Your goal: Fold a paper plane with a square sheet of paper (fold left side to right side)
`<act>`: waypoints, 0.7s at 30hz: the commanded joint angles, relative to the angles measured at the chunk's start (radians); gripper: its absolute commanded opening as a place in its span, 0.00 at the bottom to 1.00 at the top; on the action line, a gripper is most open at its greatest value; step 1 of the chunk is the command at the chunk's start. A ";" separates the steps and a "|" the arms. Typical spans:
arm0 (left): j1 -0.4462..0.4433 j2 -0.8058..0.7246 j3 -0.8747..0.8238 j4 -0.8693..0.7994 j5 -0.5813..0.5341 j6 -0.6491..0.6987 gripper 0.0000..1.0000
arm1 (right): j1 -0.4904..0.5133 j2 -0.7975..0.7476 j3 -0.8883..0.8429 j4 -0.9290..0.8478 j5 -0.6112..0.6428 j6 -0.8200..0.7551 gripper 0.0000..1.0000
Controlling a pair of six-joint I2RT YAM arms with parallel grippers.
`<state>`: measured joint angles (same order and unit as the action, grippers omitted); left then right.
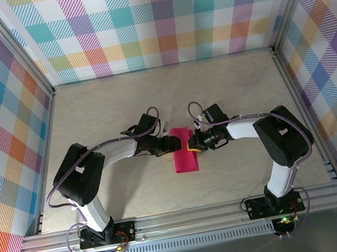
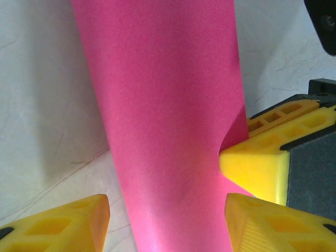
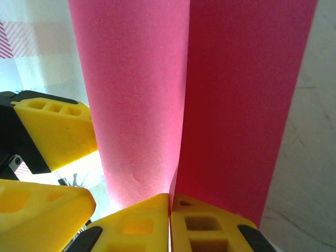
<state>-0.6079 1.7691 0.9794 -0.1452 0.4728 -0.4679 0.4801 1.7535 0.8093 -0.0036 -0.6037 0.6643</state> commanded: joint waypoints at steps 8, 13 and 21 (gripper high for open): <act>-0.042 0.070 0.073 -0.120 -0.125 0.048 0.49 | 0.009 -0.003 0.016 -0.031 0.017 -0.031 0.11; -0.064 0.107 0.085 -0.125 -0.155 0.051 0.44 | 0.009 -0.076 -0.008 -0.056 0.093 -0.040 0.24; -0.080 0.155 0.103 -0.167 -0.171 0.058 0.42 | -0.013 -0.251 -0.039 -0.211 0.261 -0.106 0.40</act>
<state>-0.6533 1.8507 1.0821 -0.2832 0.3214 -0.4278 0.4774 1.5528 0.7948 -0.1318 -0.4221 0.6010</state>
